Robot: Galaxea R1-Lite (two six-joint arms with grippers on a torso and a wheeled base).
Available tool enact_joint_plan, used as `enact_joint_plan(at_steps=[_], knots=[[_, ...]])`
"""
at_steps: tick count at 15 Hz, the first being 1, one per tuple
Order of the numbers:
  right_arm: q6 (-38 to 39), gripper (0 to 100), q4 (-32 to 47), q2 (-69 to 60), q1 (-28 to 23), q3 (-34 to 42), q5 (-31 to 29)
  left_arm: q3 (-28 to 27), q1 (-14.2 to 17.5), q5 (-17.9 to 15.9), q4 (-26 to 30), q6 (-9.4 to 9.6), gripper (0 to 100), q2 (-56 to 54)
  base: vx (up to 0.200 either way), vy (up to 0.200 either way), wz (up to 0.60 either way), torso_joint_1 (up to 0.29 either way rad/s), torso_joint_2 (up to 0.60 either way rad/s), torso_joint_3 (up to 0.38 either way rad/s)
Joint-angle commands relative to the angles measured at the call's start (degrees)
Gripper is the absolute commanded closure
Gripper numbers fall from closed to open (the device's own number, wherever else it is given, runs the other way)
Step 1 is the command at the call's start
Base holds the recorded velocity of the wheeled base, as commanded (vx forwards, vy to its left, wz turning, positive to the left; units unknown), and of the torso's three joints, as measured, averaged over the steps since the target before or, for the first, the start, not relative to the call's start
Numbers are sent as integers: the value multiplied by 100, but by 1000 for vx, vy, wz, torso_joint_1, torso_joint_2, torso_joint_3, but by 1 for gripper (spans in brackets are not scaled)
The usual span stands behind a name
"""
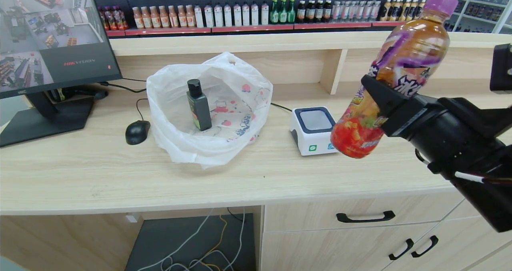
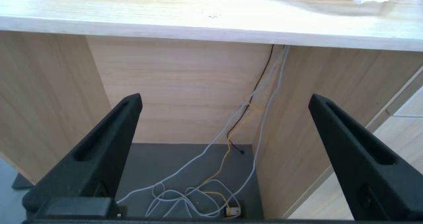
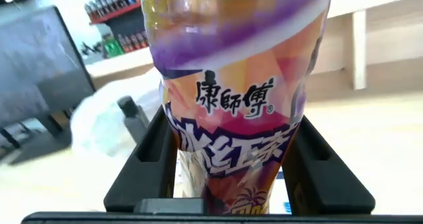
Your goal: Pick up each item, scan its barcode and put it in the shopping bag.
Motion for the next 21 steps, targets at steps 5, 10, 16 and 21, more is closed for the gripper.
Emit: enact_joint_plan(at_steps=[5,10,16,21], knots=[[-700,100,-43,-19,-226,165,369,0,0,0,0,17,0,-2,0,0,0,0,0,0],[-700,100,-123,201,-297,86,395,0,0,0,0,25,0,-2,0,40,0,0,0,0],[-761,100,-307,236,-385,-98,439,0,0,0,0,17,0,-2,0,200,0,2,3,4],[-735,100,-465,403,-385,-54,439,0,0,0,0,8,0,-2,0,200,0,1,4,1]])
